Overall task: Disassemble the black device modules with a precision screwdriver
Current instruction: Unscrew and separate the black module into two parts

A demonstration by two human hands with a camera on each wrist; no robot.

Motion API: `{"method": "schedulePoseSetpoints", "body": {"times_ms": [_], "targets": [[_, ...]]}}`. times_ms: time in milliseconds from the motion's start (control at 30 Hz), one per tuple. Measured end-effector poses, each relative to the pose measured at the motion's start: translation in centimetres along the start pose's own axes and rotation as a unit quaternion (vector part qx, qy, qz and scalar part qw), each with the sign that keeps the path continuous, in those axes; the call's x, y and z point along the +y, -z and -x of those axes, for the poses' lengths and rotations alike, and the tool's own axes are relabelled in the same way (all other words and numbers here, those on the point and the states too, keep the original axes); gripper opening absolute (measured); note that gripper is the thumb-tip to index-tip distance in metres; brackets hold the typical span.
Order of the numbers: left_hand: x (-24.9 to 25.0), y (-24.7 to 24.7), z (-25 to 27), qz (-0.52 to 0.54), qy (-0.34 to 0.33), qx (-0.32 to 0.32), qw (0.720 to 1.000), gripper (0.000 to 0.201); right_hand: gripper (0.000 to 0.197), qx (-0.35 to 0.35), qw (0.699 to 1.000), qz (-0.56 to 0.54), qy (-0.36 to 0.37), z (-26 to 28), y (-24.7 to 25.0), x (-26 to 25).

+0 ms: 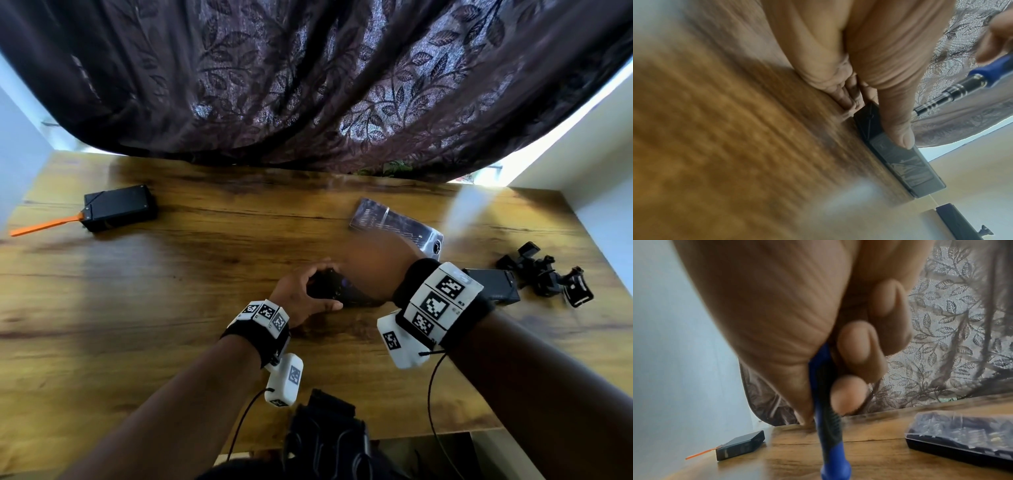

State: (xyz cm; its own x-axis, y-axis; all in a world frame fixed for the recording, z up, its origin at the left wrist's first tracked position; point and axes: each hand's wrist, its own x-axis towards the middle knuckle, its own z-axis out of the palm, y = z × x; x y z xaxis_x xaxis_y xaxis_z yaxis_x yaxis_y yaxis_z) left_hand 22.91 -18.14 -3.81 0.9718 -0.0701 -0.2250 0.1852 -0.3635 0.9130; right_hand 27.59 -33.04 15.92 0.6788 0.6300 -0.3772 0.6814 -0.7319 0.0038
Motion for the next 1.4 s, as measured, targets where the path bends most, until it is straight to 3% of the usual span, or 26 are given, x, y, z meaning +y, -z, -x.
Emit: {"method": "schedulePoseSetpoints", "body": {"times_ms": [267, 433, 600, 833, 1000, 1133, 1200, 1400], "targets": [[0.0, -0.1, 0.1, -0.007, 0.014, 0.013, 1.0, 0.088, 0.036, -0.028, 0.996, -0.03, 0.076, 0.7, -0.1, 0.0], [0.2, 0.0, 0.1, 0.01, 0.0, 0.008, 1.0, 0.084, 0.009, -0.003, 0.998, -0.025, 0.049, 0.7, -0.4, -0.4], [0.1, 0.0, 0.1, 0.01, -0.014, 0.01, 1.0, 0.085, 0.034, -0.009, 1.0, -0.008, -0.011, 0.2, -0.2, 0.1], [0.1, 0.0, 0.1, -0.003, -0.01, 0.016, 1.0, 0.082, 0.023, -0.018, 0.995, -0.045, 0.082, 1.3, -0.3, 0.7], [0.2, 0.0, 0.1, 0.0, -0.011, 0.015, 1.0, 0.077, 0.011, -0.021, 0.998, -0.033, 0.049, 1.1, -0.3, -0.4], [0.2, 0.0, 0.1, -0.011, 0.001, 0.008, 1.0, 0.079, 0.039, -0.008, 1.0, 0.02, -0.012, 0.3, 0.0, -0.8], [0.1, 0.0, 0.1, -0.007, -0.001, 0.008, 1.0, 0.081, 0.043, -0.008, 1.0, 0.013, -0.023, -0.1, -0.1, -0.4], [0.3, 0.1, 0.1, -0.016, 0.001, 0.014, 1.0, 0.083, 0.024, -0.034, 0.996, -0.007, 0.084, 0.6, -0.5, 0.6]]}}
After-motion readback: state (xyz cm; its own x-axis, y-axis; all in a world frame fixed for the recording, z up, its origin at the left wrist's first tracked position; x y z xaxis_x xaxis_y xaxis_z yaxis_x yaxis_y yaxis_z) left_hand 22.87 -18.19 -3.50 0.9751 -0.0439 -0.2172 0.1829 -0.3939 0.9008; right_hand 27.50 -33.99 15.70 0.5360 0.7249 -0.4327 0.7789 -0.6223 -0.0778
